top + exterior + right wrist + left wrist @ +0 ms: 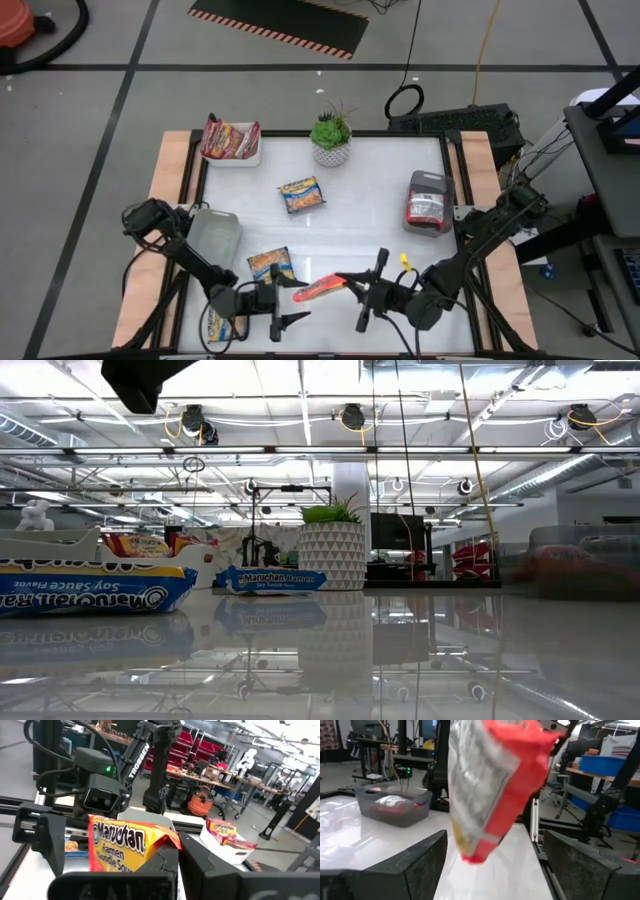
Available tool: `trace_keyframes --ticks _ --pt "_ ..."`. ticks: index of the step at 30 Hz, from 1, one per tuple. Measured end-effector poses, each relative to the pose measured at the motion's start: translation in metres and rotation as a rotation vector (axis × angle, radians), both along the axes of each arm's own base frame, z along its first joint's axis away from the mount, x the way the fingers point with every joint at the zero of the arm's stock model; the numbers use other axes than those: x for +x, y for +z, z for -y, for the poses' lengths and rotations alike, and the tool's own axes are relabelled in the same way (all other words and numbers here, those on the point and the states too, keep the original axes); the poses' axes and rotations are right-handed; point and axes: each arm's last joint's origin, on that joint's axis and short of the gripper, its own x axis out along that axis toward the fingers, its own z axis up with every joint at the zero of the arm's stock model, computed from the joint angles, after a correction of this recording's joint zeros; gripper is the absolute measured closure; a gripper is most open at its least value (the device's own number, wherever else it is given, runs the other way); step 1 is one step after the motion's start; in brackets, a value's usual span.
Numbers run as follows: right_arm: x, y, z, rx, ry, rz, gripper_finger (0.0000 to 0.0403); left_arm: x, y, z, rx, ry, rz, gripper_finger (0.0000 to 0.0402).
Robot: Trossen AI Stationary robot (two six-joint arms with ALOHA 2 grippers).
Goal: Sort Maruchan noodles
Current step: Put the orange noodle pack into the black bin
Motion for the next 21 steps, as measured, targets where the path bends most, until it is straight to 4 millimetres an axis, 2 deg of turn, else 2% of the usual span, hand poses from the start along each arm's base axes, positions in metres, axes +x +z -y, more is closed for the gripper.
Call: trace_keyframes --ticks 6,15,18,21 --pt "0.004 -0.01 0.006 0.066 0.004 0.021 0.0403 0.004 -0.001 -0.005 0.011 0.023 -0.005 0.0069" --pt "0.012 -0.018 0.005 0.071 0.016 0.038 0.0403 0.008 -0.001 -0.009 0.013 0.044 -0.009 0.0073" --pt "0.012 -0.018 0.005 0.077 0.013 0.04 0.0403 0.008 -0.001 -0.009 0.017 0.045 -0.01 0.0098" --pt "0.012 -0.018 0.004 0.075 0.015 0.037 0.0403 0.008 -0.001 -0.009 0.018 0.048 -0.01 0.0143"
